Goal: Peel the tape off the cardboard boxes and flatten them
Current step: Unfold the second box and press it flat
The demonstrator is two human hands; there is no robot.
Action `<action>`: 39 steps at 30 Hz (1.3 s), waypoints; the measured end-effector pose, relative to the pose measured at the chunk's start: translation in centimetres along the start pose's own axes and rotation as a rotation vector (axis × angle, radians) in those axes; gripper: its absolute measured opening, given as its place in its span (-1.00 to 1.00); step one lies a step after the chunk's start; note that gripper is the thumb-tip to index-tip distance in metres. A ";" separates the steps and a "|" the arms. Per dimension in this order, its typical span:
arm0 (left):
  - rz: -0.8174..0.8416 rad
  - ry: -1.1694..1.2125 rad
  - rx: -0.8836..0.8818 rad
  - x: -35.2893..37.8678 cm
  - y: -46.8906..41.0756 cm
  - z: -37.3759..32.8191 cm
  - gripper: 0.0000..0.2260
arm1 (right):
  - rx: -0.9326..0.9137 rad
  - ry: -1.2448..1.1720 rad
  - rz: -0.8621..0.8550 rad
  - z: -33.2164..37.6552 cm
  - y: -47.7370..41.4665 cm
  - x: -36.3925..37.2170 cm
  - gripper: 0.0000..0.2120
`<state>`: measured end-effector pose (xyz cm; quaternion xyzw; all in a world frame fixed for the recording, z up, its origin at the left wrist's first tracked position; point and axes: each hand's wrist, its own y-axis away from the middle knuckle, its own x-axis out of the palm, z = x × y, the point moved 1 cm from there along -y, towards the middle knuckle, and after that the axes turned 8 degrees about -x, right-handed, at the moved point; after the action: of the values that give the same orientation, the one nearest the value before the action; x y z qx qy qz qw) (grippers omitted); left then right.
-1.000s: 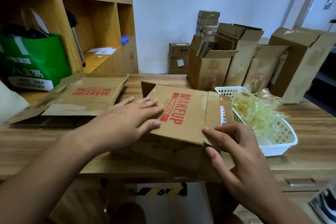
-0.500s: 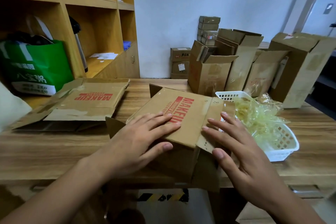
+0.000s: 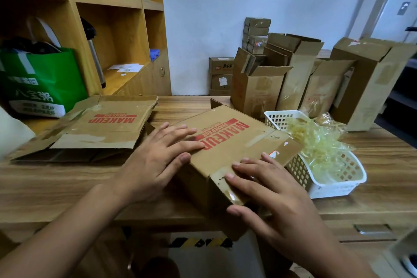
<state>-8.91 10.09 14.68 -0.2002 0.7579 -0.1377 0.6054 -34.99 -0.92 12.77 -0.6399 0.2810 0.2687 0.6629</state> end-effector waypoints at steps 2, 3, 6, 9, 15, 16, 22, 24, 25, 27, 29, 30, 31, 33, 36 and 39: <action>-0.015 0.039 -0.073 -0.1 0.2 -0.1 -0.61 | -0.003 0.033 -0.052 0.5 -0.9 0.5 -0.59; -0.021 0.068 -0.119 -0.2 0.2 -0.3 -0.63 | -0.004 0.050 -0.076 0.9 -1.4 0.8 -0.59; -0.043 0.196 -0.224 -0.5 -0.2 -0.7 -0.68 | 0.010 0.111 -0.106 2.0 -3.0 1.8 -0.57; -0.018 0.337 -0.235 -0.9 -0.5 -1.5 -0.66 | 0.028 0.137 -0.095 2.8 -4.4 2.6 -0.56; 0.214 0.302 -0.184 -0.6 -0.9 -1.9 -0.58 | 0.050 0.087 -0.013 2.6 -5.0 3.1 -0.54; 0.213 0.284 -0.176 -0.5 -0.8 -1.6 -0.58 | 0.042 0.064 -0.035 2.5 -4.6 3.0 -0.54; 0.257 0.236 -0.091 -0.4 -0.7 -0.2 -0.15 | 0.146 -0.205 -0.418 1.2 0.5 1.9 -0.75; 0.316 0.160 -0.033 -0.5 -0.9 -0.1 -0.05 | 0.275 -0.271 -0.488 0.8 2.1 1.9 -0.80; 0.338 0.118 -0.020 -0.5 -1.0 0.0 -0.04 | 0.344 -0.309 -0.494 0.6 2.7 2.1 -0.79; 0.350 0.080 -0.036 -0.7 -1.1 0.0 -0.07 | 0.482 -0.414 -0.461 0.6 3.5 2.5 -0.72; 0.313 0.136 -0.071 -0.9 -1.2 -0.2 -0.23 | 0.588 -0.516 -0.357 0.8 3.7 3.1 -0.68; 0.285 0.189 -0.091 -1.0 -1.3 -0.4 -0.34 | 0.624 -0.567 -0.284 0.9 3.5 3.4 -0.64; 0.261 0.239 -0.115 -1.1 -1.4 -0.6 -0.40 | 0.653 -0.615 -0.200 1.1 3.1 3.6 -0.61; 0.236 0.301 -0.155 -1.0 -1.3 -1.0 -0.38 | 0.687 -0.650 -0.017 1.4 2.0 4.2 -0.60; 0.233 0.314 -0.188 -0.9 -1.3 -1.2 -0.33 | 0.708 -0.633 0.153 1.3 0.2 5.2 -0.51; 0.261 0.307 -0.211 -0.7 -1.4 -0.9 -0.36 | 0.781 -0.740 0.162 1.0 -1.9 6.1 -0.43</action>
<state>-9.45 9.10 16.10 -0.1392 0.8708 -0.0071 0.4715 -29.38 -0.03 9.77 -0.1849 0.1560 0.4018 0.8832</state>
